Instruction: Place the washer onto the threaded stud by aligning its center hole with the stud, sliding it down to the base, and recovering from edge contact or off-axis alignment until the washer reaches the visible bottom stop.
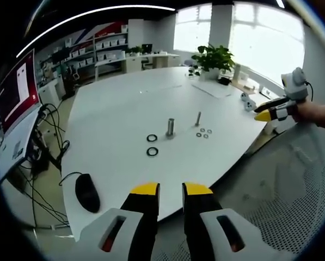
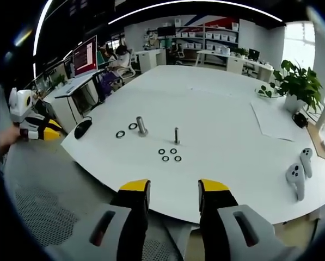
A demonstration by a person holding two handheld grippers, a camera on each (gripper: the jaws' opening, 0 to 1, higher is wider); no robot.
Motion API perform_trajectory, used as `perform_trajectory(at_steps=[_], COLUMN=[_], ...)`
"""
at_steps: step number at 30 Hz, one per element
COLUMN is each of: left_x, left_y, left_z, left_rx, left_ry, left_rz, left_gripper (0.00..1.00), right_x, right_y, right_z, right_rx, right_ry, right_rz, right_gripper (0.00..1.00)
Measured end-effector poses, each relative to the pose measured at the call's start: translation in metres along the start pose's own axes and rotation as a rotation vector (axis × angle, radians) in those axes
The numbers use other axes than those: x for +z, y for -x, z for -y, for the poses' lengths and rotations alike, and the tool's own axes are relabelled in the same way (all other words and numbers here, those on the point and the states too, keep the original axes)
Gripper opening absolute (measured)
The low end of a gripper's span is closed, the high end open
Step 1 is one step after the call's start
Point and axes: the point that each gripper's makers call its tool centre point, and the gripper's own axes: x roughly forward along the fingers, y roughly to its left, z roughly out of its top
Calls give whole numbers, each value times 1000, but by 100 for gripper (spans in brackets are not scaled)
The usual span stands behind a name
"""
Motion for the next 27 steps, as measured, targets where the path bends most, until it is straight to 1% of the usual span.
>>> perform_trajectory(at_steps=[11,19,27], left_x=[-1,-2,-5], left_y=[0,0,-1], left_z=[0,-2,-3], left_rx=[1,6,9], left_ry=[0,7,10], left_rz=[-6,-8,-24], left_gripper=[14,14,14], right_x=[0,-1,0], right_y=[0,-1,-1], right_z=[0,-3,-4], right_rx=[0,7,21], right_ry=[-3,6,1], right_rz=[3,-7,3], right_gripper=[38,38,38])
